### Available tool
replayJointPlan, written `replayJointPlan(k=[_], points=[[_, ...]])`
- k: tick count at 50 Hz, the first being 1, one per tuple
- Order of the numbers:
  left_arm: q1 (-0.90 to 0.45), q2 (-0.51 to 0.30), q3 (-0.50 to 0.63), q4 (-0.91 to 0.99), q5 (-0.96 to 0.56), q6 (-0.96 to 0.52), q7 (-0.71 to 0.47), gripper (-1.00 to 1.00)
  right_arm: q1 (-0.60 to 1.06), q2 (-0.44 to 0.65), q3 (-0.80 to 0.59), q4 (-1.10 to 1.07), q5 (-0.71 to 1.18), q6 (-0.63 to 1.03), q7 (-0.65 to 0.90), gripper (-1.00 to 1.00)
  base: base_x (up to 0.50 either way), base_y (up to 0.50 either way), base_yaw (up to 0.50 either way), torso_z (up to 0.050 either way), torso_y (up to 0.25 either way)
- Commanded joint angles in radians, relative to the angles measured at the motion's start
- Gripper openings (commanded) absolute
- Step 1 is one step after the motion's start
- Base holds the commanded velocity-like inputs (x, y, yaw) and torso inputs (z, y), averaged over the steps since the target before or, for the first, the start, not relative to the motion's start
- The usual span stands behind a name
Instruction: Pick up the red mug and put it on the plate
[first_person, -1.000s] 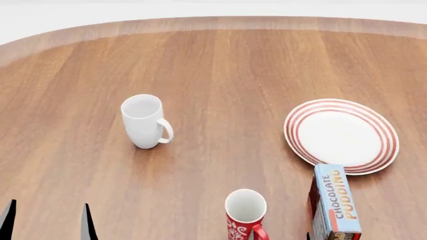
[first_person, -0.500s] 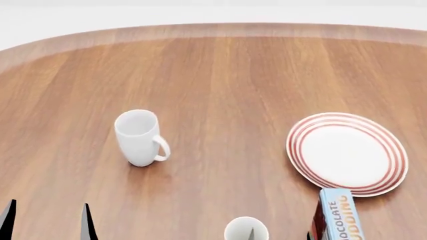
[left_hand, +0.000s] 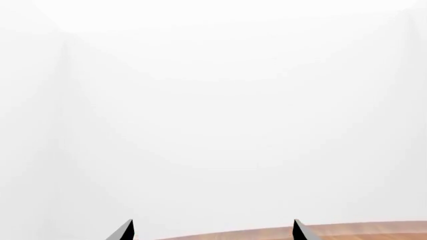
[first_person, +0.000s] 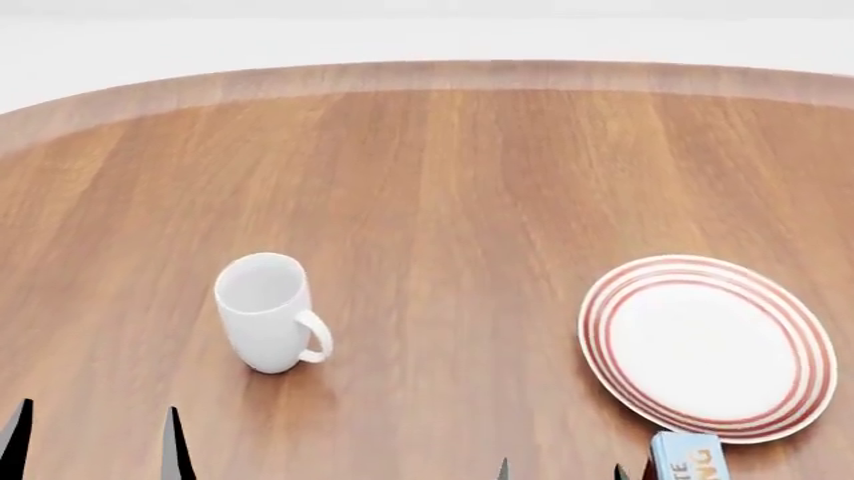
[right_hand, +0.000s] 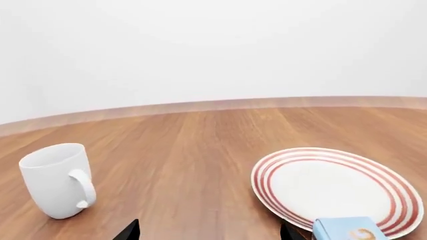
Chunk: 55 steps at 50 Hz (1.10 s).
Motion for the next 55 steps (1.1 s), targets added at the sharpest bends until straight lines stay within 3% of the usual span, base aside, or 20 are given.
replayJointPlan(k=[1,55], points=[[-0.001,-0.003,0.005,0.001,-0.002,-0.002,-0.005,1.00,-0.003,0.005,-0.005,-0.007,0.004,0.001,0.006,1.00,0.18,0.00,0.00,0.000,0.000],[-0.004,-0.018,0.028,0.005,-0.005,-0.009,-0.027,1.00,0.009,0.020,-0.027,0.005,0.017,-0.005,0.029,1.00,0.19,0.00,0.00,0.000,0.000]])
